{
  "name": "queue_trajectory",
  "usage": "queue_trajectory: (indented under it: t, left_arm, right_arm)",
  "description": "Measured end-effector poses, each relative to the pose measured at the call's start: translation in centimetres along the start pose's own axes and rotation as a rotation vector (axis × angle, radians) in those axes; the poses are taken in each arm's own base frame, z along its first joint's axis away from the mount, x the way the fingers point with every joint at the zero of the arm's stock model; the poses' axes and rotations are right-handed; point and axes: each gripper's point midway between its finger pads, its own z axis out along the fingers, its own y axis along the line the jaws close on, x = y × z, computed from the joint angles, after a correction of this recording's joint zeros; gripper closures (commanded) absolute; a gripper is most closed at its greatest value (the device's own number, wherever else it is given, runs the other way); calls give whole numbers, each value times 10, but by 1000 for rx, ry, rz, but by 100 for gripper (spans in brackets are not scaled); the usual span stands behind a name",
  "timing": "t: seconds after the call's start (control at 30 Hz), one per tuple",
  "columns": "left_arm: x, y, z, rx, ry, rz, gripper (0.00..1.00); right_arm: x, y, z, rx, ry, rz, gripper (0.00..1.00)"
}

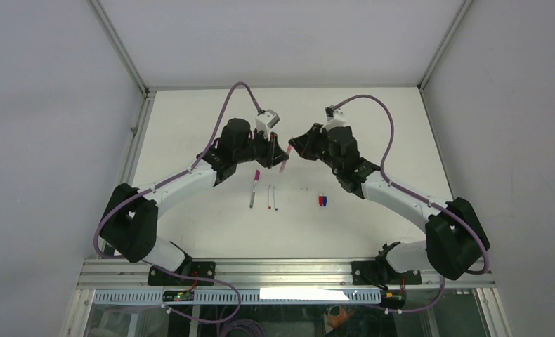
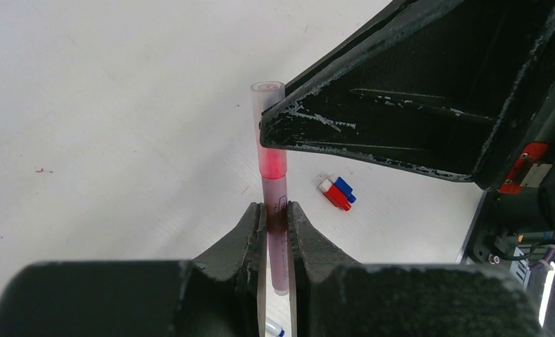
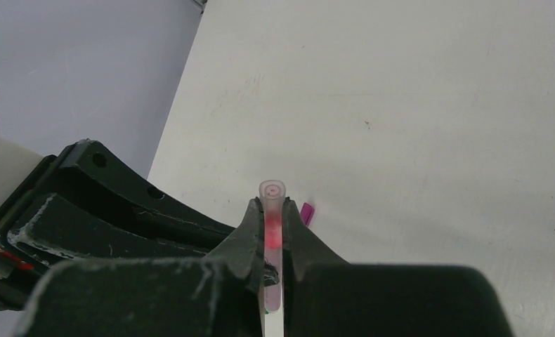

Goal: Insert the pens into the pen caps

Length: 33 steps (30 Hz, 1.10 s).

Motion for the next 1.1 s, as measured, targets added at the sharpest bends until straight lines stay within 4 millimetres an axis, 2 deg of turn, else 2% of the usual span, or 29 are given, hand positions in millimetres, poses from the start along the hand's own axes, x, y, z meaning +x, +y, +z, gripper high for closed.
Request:
queue_trajectory:
  t: [1.1]
  left_arm:
    - [2, 20, 1, -70, 17, 9, 100]
  right_arm:
    - [9, -1, 20, 47, 39, -24, 100]
